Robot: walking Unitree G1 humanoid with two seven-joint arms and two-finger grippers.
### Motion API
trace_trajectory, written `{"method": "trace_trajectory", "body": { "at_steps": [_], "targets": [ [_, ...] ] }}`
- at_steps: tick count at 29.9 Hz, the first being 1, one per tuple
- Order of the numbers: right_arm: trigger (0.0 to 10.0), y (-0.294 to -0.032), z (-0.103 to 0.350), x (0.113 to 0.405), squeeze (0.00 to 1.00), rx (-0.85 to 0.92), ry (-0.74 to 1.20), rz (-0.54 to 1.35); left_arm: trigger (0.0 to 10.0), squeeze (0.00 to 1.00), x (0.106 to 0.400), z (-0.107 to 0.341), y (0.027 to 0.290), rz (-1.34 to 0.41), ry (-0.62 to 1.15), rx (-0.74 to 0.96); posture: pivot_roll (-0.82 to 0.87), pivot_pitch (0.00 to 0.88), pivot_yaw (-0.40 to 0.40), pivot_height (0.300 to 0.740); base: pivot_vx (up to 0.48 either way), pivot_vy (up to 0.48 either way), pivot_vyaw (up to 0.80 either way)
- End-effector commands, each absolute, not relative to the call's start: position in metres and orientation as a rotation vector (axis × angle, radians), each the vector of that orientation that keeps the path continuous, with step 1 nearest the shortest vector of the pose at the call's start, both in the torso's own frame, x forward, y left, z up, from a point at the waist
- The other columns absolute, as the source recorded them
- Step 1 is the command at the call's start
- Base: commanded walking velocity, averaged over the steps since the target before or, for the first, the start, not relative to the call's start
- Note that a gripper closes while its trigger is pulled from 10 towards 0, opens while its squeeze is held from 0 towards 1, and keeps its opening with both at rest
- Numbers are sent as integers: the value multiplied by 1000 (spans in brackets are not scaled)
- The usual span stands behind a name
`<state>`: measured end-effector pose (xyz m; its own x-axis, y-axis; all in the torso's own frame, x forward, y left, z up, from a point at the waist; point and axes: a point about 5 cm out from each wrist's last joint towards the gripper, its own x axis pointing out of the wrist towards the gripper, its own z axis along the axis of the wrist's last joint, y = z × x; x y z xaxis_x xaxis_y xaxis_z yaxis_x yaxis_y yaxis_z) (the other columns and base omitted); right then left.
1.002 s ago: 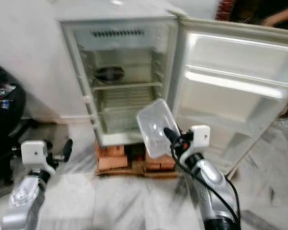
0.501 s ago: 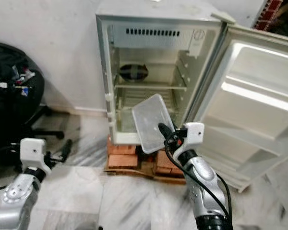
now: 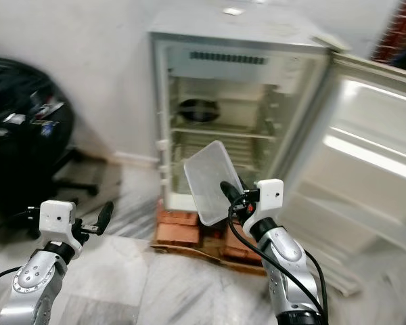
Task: Restocking fridge
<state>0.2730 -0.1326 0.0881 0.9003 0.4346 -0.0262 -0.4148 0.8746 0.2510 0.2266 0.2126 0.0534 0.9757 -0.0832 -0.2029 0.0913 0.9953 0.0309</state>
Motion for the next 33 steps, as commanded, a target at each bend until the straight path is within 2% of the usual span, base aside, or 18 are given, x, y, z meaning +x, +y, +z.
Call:
{"method": "trace_trajectory", "body": {
  "at_steps": [1,6,16,28,33],
  "targets": [
    [10000,-150,87,269,0,207,81,405,10000,0,232,60,202,-120,174,27,72,0,-57,740,379,0,0],
    [10000,-152,87,271,0,203,79,397,10000,0,232,59,200,-125,180,30,72,0,-58,740,352,0,659],
    [10000,-156,85,273,0,174,89,348,10000,0,232,59,201,-107,191,28,75,0,-62,740,294,0,0],
    [10000,-186,75,278,0,128,130,101,10000,0,231,61,200,-135,178,33,66,0,-62,740,0,0,0],
    [10000,-188,73,274,0,143,126,89,10000,0,230,61,201,-137,179,31,63,0,-54,740,60,0,0]
  ]
}}
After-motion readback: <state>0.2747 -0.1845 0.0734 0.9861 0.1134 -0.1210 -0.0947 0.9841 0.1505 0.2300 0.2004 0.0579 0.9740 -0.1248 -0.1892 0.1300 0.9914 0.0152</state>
